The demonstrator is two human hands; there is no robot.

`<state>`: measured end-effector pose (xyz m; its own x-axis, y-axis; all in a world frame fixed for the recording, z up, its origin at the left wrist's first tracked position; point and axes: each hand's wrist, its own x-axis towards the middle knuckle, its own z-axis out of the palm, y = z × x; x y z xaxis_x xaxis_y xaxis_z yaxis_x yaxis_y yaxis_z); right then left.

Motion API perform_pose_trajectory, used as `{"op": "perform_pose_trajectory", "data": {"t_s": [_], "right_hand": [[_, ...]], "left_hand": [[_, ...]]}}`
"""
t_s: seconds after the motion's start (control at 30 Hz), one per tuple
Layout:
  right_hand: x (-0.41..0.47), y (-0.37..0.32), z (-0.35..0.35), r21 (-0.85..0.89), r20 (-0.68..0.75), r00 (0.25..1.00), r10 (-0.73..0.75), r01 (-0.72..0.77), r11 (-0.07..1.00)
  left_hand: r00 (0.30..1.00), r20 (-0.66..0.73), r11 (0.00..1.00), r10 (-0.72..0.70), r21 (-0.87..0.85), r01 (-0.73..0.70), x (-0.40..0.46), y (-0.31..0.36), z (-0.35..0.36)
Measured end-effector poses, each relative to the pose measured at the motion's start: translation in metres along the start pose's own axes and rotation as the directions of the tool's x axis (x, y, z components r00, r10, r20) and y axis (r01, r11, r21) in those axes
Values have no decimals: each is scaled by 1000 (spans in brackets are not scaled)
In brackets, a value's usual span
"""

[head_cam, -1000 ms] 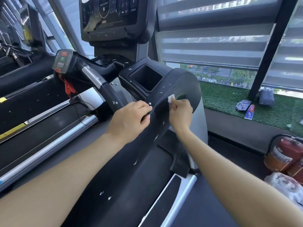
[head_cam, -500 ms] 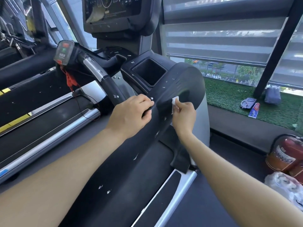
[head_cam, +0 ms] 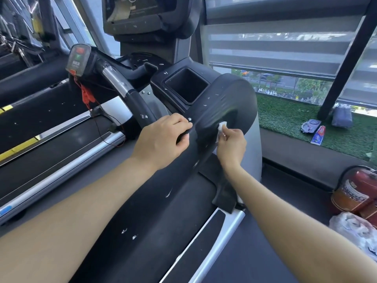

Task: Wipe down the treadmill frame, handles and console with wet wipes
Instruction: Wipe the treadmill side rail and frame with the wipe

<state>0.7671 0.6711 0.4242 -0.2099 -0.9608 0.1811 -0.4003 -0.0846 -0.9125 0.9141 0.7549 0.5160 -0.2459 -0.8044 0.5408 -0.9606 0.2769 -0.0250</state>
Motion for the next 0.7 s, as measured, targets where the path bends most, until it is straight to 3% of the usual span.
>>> {"op": "perform_pose_trajectory", "data": {"t_s": [0.17, 0.23, 0.47, 0.6, 0.7], "right_hand": [[-80, -3, 4, 141, 3, 981, -195, 193, 971], [-81, 0, 5, 211, -1, 984, -176, 173, 962], [-12, 8, 5, 122, 1, 999, 43, -43, 992], [-71, 1, 7, 227, 4, 998, -69, 67, 972], [-85, 0, 8, 363, 11, 999, -47, 40, 931]], "left_hand": [[1000, -15, 1000, 4, 4, -4, 0, 0, 0], [1000, -11, 1000, 7, 11, -7, 0, 0, 0], [1000, 1, 1000, -9, 8, 9, 0, 0, 1], [1000, -3, 1000, 1, 7, -1, 0, -1, 1], [1000, -5, 1000, 12, 7, -12, 0, -2, 1]]}}
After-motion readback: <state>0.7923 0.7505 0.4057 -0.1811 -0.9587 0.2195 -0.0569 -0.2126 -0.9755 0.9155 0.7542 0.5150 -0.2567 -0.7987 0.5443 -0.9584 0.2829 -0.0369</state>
